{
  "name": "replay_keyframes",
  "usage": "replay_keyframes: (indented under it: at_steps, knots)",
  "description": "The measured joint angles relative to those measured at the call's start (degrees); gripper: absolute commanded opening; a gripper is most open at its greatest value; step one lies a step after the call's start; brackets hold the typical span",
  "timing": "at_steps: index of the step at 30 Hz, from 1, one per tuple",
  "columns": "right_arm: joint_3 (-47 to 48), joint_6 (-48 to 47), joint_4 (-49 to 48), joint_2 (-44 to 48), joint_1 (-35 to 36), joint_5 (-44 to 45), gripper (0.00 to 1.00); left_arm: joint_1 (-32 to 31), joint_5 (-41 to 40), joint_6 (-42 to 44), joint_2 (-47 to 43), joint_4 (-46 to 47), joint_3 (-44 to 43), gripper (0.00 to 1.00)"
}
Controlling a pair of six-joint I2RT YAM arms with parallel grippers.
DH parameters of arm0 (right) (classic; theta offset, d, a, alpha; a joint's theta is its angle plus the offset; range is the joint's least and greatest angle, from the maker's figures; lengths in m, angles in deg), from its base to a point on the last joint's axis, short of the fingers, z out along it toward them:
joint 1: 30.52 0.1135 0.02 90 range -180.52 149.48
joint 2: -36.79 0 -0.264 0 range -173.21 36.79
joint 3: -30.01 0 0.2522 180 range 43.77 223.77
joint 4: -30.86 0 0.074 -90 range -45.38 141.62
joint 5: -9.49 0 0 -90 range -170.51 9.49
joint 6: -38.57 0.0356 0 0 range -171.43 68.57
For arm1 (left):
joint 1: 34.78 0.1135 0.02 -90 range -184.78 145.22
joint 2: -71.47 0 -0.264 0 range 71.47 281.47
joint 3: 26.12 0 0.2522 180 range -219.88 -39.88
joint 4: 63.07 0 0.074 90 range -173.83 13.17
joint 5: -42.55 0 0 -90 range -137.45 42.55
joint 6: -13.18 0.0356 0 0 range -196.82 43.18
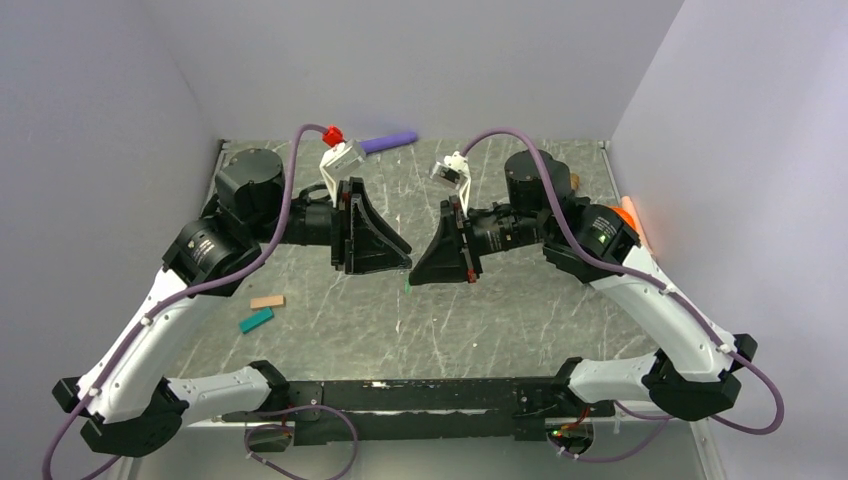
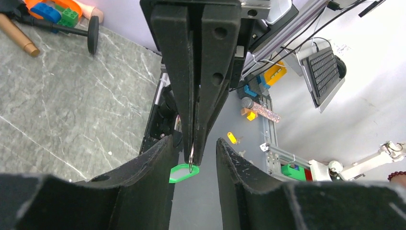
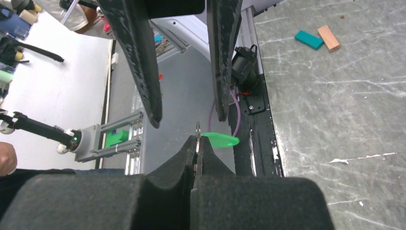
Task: Remove the keys from the keyring
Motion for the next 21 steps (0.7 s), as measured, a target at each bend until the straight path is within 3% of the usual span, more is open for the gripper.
replay_keyframes:
  at_steps: [21]
  knots:
    - [2.01,-1.29,-1.68,-1.27,-1.88,-1.40,0.00,0.00,-0.37,3.02,2.25,-4.98,-2.49,0.25]
